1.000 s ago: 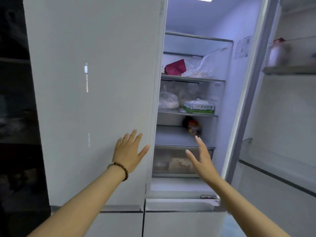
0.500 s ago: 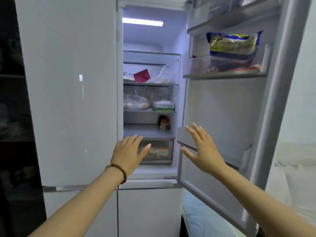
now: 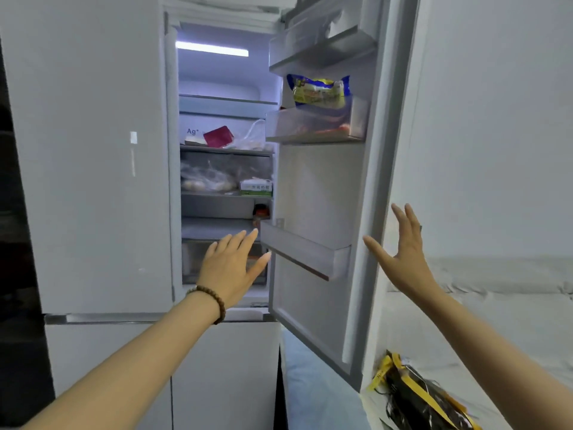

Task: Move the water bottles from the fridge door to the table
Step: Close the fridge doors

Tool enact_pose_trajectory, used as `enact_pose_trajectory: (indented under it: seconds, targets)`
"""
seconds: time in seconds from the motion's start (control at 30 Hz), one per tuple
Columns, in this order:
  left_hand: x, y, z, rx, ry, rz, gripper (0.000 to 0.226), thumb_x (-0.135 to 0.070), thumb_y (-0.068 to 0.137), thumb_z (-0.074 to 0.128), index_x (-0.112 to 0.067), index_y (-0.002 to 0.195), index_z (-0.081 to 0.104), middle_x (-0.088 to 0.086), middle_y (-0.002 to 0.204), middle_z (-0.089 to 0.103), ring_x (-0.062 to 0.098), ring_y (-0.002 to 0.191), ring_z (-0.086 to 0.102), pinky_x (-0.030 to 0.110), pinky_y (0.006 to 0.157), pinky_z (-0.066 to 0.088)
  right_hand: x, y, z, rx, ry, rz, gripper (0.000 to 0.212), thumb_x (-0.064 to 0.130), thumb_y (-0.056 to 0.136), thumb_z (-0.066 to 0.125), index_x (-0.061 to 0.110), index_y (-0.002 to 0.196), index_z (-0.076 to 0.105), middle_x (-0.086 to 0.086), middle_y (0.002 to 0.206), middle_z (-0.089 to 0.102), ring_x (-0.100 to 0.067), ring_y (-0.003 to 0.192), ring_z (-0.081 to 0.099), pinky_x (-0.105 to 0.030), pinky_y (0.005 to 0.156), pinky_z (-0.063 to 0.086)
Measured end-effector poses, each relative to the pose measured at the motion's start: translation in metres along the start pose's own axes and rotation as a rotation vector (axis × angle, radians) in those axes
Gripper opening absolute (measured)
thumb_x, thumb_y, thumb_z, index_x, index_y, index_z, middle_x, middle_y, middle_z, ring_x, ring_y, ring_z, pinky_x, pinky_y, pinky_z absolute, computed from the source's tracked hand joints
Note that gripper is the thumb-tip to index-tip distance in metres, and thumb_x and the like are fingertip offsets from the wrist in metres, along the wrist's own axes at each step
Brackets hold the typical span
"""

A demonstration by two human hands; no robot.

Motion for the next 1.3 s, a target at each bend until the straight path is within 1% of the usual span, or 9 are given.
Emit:
enact_pose_trajectory:
  seconds: [0.23, 0.4, 0.53, 0.67, 0.77, 0.9, 1.1, 1.2, 1.3]
  targets:
    - [-0.103, 0.058, 0.038, -0.044, -0.089, -0.05, 0.065, -0.056, 0.092, 0.026, -0.026, 0.148, 0.01, 0.002, 0.156, 0.019, 0.022, 0.142, 0.02, 0.041, 0.116, 0.019, -0.104, 0.053, -0.001, 0.16, 0.422, 0.287, 0.096, 0.065, 0.075, 0.053, 0.036, 0.148, -0.001, 0.011, 0.159, -0.002, -0.016, 0.147, 0.006, -0.043, 0.116, 0.015]
    - [-0.168, 0.09, 0.073, 0.027, -0.244, -0.056, 0.065, -0.056, 0.093, 0.026, -0.029, 0.149, 0.006, -0.001, 0.157, 0.014, 0.02, 0.143, 0.016, 0.042, 0.114, 0.017, -0.13, 0.079, 0.019, 0.356, 0.54, 0.312, 0.084, 0.058, 0.085, 0.047, 0.031, 0.15, 0.0, 0.005, 0.16, 0.005, -0.018, 0.146, 0.012, -0.041, 0.115, 0.017]
    - [-0.184, 0.103, 0.078, 0.029, -0.321, -0.062, 0.065, -0.056, 0.093, 0.025, -0.03, 0.148, 0.005, -0.002, 0.157, 0.013, 0.018, 0.144, 0.013, 0.038, 0.115, 0.014, -0.131, 0.081, 0.034, 0.372, 0.631, 0.302, 0.077, 0.057, 0.091, 0.037, 0.023, 0.151, 0.002, 0.005, 0.16, 0.005, -0.013, 0.147, 0.007, -0.035, 0.115, 0.012]
    - [-0.182, 0.11, 0.076, 0.035, -0.455, -0.065, 0.062, -0.056, 0.093, 0.023, -0.035, 0.147, 0.002, -0.004, 0.157, 0.011, 0.017, 0.144, 0.011, 0.037, 0.116, 0.013, -0.13, 0.074, 0.045, 0.337, 0.713, 0.249, 0.082, 0.079, 0.078, 0.031, 0.03, 0.144, 0.027, 0.013, 0.151, 0.03, -0.009, 0.139, 0.029, -0.042, 0.117, 0.021]
    - [-0.171, 0.114, 0.063, -0.033, -0.524, -0.047, 0.062, -0.056, 0.093, 0.024, -0.039, 0.146, -0.003, -0.006, 0.157, 0.01, 0.017, 0.144, 0.014, 0.038, 0.115, 0.016, -0.117, 0.071, 0.055, 0.356, 0.804, 0.19, 0.045, 0.061, 0.094, 0.023, 0.039, 0.126, 0.045, 0.012, 0.137, 0.047, -0.006, 0.123, 0.047, -0.038, 0.107, 0.036]
    - [-0.136, 0.111, 0.041, -0.163, -0.548, -0.072, 0.072, -0.061, 0.087, 0.027, -0.04, 0.143, -0.013, -0.008, 0.158, 0.002, 0.018, 0.143, 0.016, 0.043, 0.111, 0.027, -0.081, 0.065, 0.077, 0.433, 0.772, 0.06, 0.053, 0.061, 0.09, 0.023, 0.035, 0.129, 0.047, 0.015, 0.129, 0.054, 0.0, 0.114, 0.054, -0.035, 0.103, 0.041]
    - [-0.046, 0.101, 0.014, -0.279, -0.626, -0.141, 0.101, -0.087, 0.064, 0.032, -0.037, 0.146, 0.0, -0.007, 0.157, 0.011, 0.017, 0.142, 0.022, 0.05, 0.109, 0.033, -0.008, 0.048, 0.147, 0.528, 0.684, -0.161, 0.056, 0.066, 0.086, 0.024, 0.049, 0.14, 0.025, 0.036, 0.145, 0.026, 0.01, 0.136, 0.025, -0.022, 0.113, 0.021]
    - [-0.001, 0.099, 0.0, -0.247, -0.72, -0.158, 0.097, -0.083, 0.065, 0.043, -0.038, 0.145, 0.008, -0.008, 0.154, 0.02, 0.014, 0.139, 0.028, 0.041, 0.111, 0.03, 0.034, 0.045, 0.191, 0.534, 0.651, -0.208, 0.047, 0.06, 0.09, 0.023, 0.062, 0.136, 0.009, 0.039, 0.149, 0.008, 0.013, 0.139, 0.009, -0.017, 0.112, 0.011]
    - [0.045, 0.102, -0.009, -0.205, -0.782, -0.191, 0.088, -0.06, 0.08, 0.05, -0.034, 0.146, -0.002, -0.011, 0.154, 0.013, 0.008, 0.138, 0.018, 0.03, 0.107, 0.02, 0.067, 0.048, 0.235, 0.488, 0.584, -0.278, 0.047, 0.067, 0.088, 0.019, 0.069, 0.131, 0.001, 0.04, 0.149, -0.002, 0.014, 0.14, 0.0, -0.015, 0.111, 0.005]
Point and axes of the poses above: each hand's wrist, its own y-axis towards the middle knuckle, its own z-axis out of the palm, x = y × z, the point moved 8 cm from there along y, towards the middle knuckle
